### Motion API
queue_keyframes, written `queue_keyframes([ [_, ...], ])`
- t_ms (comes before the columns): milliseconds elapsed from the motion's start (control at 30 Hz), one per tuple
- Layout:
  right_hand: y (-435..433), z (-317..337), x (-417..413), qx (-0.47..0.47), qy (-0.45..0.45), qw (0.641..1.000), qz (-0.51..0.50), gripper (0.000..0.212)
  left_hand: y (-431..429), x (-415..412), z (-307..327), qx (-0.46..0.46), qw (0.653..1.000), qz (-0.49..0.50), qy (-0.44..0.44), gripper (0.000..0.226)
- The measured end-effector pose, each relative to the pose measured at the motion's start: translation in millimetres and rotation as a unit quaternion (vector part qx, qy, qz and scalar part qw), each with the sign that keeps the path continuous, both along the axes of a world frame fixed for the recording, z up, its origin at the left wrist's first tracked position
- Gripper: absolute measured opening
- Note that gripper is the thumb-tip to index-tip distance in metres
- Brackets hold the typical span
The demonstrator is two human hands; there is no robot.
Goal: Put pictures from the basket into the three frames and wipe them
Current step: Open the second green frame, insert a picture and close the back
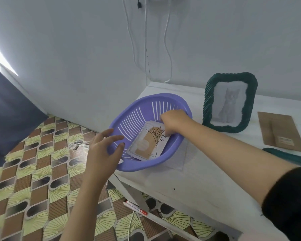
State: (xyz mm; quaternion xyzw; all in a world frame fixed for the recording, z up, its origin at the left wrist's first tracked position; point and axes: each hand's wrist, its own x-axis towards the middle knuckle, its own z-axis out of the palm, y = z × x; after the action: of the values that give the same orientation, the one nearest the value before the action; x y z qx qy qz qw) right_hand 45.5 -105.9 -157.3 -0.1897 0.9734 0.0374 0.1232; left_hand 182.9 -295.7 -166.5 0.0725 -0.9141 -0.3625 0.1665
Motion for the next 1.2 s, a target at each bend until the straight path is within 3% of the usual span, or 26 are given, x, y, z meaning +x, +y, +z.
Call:
queue_keyframes([
  [200,3.8,-4.0,-3.9,-0.139,0.074,0.987,-0.016,0.024,0.8,0.9,-0.2,0.017,1.0,-0.009,-0.002,0.019],
  [333,12.7,3.9,5.1,-0.206,0.115,0.971,-0.025,0.025,2.4,-0.9,5.9,-0.031,0.999,-0.006,-0.007,0.023],
  [400,20.7,10.6,12.5,-0.289,0.109,0.951,-0.029,0.027,5.6,-2.5,10.6,-0.054,0.998,-0.012,0.0,0.026],
  [500,35.8,27.6,28.1,-0.459,0.057,0.884,-0.072,0.025,17.6,-6.2,21.0,-0.052,0.997,-0.05,0.031,0.025],
  [633,62.4,50.2,53.7,-0.619,0.012,0.772,-0.146,0.021,49.5,-13.5,37.8,-0.008,0.99,-0.131,0.056,0.024],
  [867,115.3,59.2,108.1,-0.75,-0.026,0.59,-0.298,0.017,134.8,-8.4,37.7,-0.088,0.957,-0.248,0.126,0.047],
  [933,135.2,59.4,122.1,-0.754,-0.013,0.573,-0.321,0.015,158.5,-7.2,33.1,-0.09,0.945,-0.255,0.184,0.032],
  [1033,166.0,55.9,141.8,-0.755,0.023,0.562,-0.337,0.01,186.2,-6.5,31.8,-0.037,0.936,-0.26,0.233,0.026],
  [1133,198.4,36.9,161.0,-0.712,0.073,0.59,-0.374,0.004,214.8,-1.4,30.3,0.032,0.926,-0.273,0.258,0.025],
  [1200,217.2,20.4,176.3,-0.687,0.081,0.609,-0.387,0.008,236.4,4.3,24.8,0.116,0.928,-0.285,0.212,0.025],
])
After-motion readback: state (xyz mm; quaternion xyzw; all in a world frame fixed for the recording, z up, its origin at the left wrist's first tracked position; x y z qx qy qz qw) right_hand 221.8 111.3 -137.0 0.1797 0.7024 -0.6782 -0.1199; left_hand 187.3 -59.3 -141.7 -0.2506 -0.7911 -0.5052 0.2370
